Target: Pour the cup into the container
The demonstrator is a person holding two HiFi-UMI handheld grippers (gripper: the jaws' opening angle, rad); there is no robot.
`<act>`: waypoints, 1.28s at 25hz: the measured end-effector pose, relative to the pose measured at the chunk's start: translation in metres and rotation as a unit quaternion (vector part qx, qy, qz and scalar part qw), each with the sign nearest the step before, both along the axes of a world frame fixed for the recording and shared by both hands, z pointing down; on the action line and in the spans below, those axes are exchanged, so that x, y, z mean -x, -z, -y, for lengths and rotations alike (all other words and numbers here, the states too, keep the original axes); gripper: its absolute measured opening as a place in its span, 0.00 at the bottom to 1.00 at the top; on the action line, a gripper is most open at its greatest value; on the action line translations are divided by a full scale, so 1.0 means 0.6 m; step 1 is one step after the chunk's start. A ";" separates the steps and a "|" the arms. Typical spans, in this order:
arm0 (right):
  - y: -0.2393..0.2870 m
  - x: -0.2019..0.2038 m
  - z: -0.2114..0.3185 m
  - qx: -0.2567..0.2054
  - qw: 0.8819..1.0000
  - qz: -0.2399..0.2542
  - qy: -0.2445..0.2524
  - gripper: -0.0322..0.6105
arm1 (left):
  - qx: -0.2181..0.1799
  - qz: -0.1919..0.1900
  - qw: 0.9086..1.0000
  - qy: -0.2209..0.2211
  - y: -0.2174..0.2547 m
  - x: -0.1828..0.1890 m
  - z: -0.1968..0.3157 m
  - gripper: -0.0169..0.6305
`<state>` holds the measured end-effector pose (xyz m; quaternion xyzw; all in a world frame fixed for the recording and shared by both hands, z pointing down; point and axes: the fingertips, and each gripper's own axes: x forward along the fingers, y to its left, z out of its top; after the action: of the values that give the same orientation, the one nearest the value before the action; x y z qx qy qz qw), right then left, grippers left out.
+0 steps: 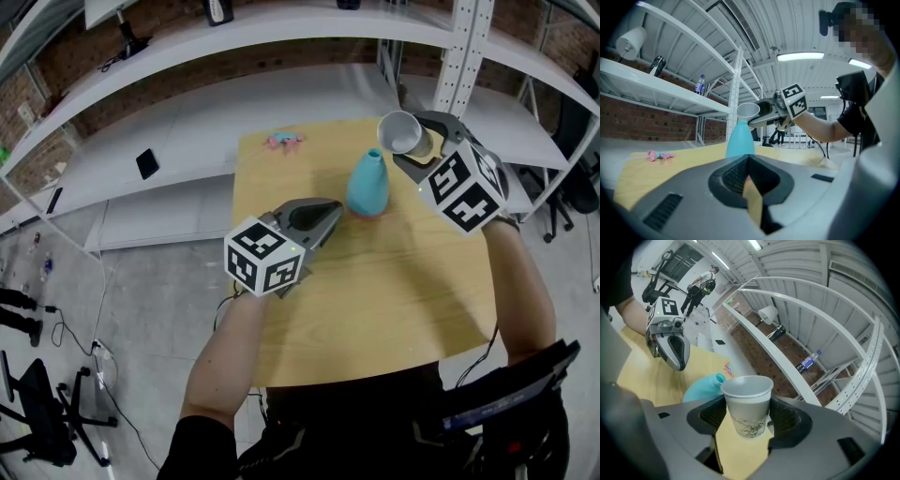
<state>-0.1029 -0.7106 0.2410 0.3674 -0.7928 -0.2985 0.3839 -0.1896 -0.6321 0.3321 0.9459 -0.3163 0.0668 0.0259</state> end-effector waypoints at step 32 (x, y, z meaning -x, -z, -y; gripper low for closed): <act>-0.003 0.012 0.000 -0.062 0.992 -0.109 0.007 0.50 | -0.001 0.000 1.000 -0.002 0.000 -0.003 -0.002 0.03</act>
<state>-0.1103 -0.7107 0.2431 0.3503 -0.7287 -0.3881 0.4423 -0.1881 -0.6311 0.3322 0.9467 -0.3141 0.0667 0.0248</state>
